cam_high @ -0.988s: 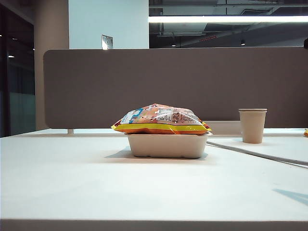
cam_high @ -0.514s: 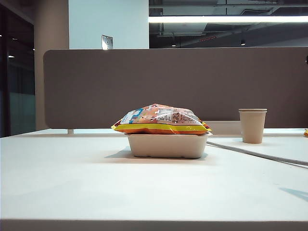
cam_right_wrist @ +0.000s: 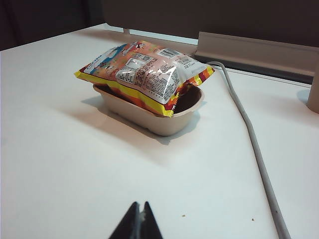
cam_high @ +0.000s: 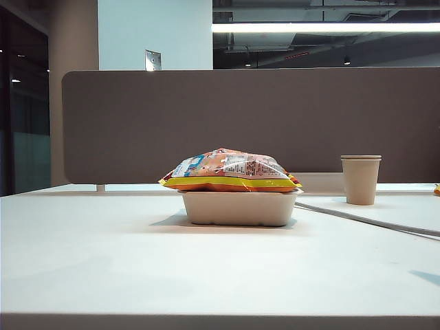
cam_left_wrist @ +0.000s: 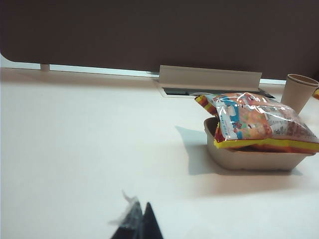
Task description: Pick up a bag of chips and put them in the box.
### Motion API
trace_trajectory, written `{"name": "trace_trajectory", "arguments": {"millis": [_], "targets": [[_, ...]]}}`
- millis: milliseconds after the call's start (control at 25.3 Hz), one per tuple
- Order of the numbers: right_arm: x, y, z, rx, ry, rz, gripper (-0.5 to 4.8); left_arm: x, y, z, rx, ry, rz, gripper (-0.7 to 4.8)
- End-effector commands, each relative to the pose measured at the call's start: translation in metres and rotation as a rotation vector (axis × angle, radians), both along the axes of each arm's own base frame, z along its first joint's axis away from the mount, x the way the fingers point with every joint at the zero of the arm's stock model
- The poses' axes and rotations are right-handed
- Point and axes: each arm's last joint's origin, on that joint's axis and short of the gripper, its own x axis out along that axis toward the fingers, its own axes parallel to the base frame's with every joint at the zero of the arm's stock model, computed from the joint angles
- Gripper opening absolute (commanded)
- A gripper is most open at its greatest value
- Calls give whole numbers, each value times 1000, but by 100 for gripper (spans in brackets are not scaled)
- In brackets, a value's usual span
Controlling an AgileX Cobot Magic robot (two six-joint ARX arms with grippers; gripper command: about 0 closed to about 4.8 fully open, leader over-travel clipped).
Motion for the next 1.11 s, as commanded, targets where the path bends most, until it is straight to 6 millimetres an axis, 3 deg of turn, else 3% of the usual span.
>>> {"name": "trace_trajectory", "arguments": {"millis": [40, 1106], "targets": [[0, 0, -1, -4, 4, 0, 11, 0, 0, -3, 33, 24, 3, -6], [0, -1, -4, -10, 43, -23, 11, -1, 0, -15, 47, 158, 2, -6]]}}
